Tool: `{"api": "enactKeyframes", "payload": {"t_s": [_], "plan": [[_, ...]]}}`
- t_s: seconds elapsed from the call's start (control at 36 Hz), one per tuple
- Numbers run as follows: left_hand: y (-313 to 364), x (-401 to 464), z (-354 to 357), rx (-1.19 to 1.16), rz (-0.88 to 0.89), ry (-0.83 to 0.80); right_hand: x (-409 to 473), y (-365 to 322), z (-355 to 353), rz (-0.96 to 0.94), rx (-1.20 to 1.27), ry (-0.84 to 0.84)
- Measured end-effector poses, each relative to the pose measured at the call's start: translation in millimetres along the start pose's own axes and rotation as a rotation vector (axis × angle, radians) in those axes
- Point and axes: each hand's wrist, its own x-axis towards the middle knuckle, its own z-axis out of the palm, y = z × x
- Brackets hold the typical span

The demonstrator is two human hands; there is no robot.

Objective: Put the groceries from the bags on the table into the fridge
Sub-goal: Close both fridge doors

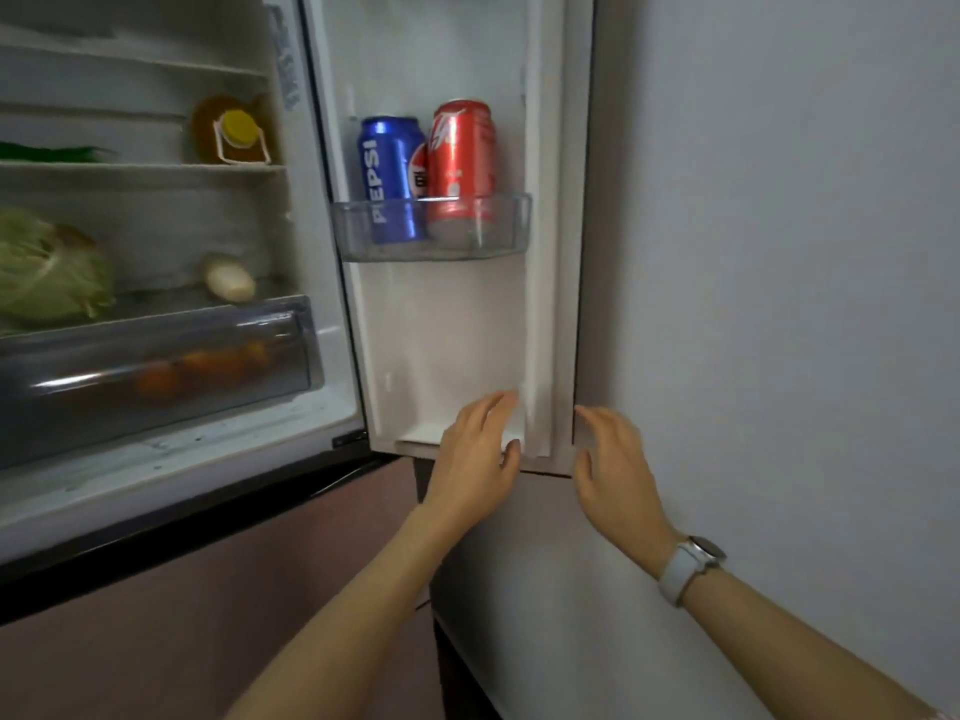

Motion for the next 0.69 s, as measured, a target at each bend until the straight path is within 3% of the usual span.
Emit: {"api": "enactKeyframes", "payload": {"t_s": [0.11,0.25,0.42,0.56,0.69], "plan": [[27.9,22.7,29.3,-0.329,-0.268,-0.021,12.7,16.0,-2.6,0.066,0.027,-0.147],[36.6,32.0,42.4,-0.406,-0.411,0.101,14.3,26.5,7.3,0.097,0.123,-0.230],[32.4,9.5,20.2,-0.465,-0.358,0.029,7.7,13.8,12.0,0.164,0.234,-0.116],[28.6,-21.1,-23.1,-0.516,-0.354,0.052,1.3,-10.2,13.8,0.129,0.297,-0.128],[10.5,-61.0,-64.7,-0.372,-0.330,0.113,-20.4,-45.6,31.8,0.020,0.360,-0.138]]}}
